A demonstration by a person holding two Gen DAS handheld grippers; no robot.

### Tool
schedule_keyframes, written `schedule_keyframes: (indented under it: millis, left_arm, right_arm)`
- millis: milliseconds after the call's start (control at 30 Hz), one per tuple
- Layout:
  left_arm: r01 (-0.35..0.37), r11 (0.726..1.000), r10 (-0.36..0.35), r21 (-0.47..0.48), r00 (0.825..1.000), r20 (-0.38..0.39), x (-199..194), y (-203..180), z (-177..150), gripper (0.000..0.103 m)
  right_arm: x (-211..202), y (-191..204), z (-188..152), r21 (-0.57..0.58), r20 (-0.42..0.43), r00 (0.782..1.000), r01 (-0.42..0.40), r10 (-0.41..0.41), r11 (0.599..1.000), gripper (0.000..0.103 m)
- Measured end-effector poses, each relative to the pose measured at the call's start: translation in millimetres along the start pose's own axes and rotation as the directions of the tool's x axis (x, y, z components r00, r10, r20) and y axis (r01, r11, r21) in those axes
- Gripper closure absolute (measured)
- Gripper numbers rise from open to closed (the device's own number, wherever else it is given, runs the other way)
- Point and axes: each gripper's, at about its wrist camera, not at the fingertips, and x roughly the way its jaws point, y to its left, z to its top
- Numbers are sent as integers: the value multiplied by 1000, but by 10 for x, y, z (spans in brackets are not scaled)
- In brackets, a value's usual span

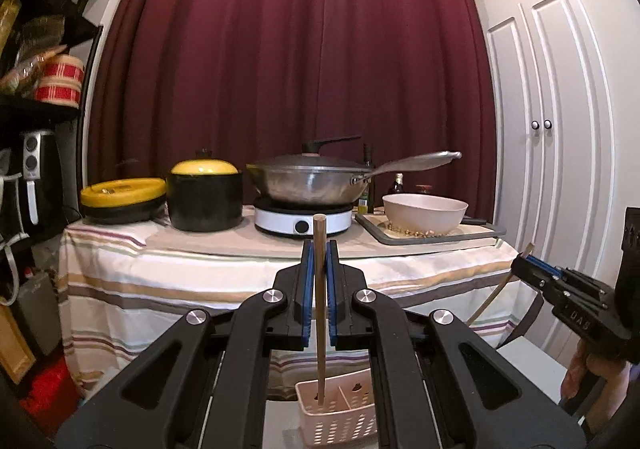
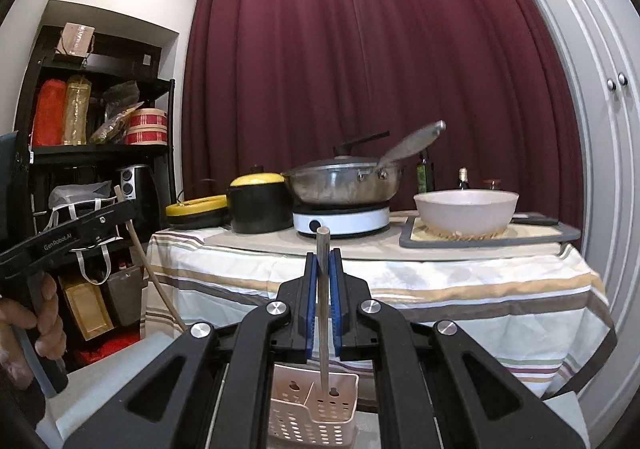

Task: Organize utensils
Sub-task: 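Lift the held chopsticks and carry them over the perforated holder, then open both tools to drop the chopsticks into the holder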

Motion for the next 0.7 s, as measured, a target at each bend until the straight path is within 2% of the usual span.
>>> schedule_keyframes:
  millis: [200,400,533,600,667,700]
  left_arm:
    - [-13,1000,11,-25,998,-65,366,24,-345,97]
    - [-17,999,11,-34,988,-152,678,32,-775,97]
    - [-21,1000,19,-7,984,-179,765,12,-940,97]
    - [-19,1000,19,2,983,-181,768,-4,-994,92]
    - [-18,1000,18,3,982,-188,780,-22,-1017,78]
    - [-19,1000,18,0,982,-188,770,-18,-1026,72]
  right_arm:
    - [284,-114,-309,50,-85,996,-8,12,999,96]
    - [483,-185,-644,91,-163,986,2,13,996,96]
    - [558,-218,-769,99,-194,981,10,9,995,96]
    - [564,-223,-813,97,-198,980,16,3,995,96]
    - [560,-230,-818,98,-198,980,18,1,995,94]
    - [558,-232,-810,98,-198,980,18,2,995,86]
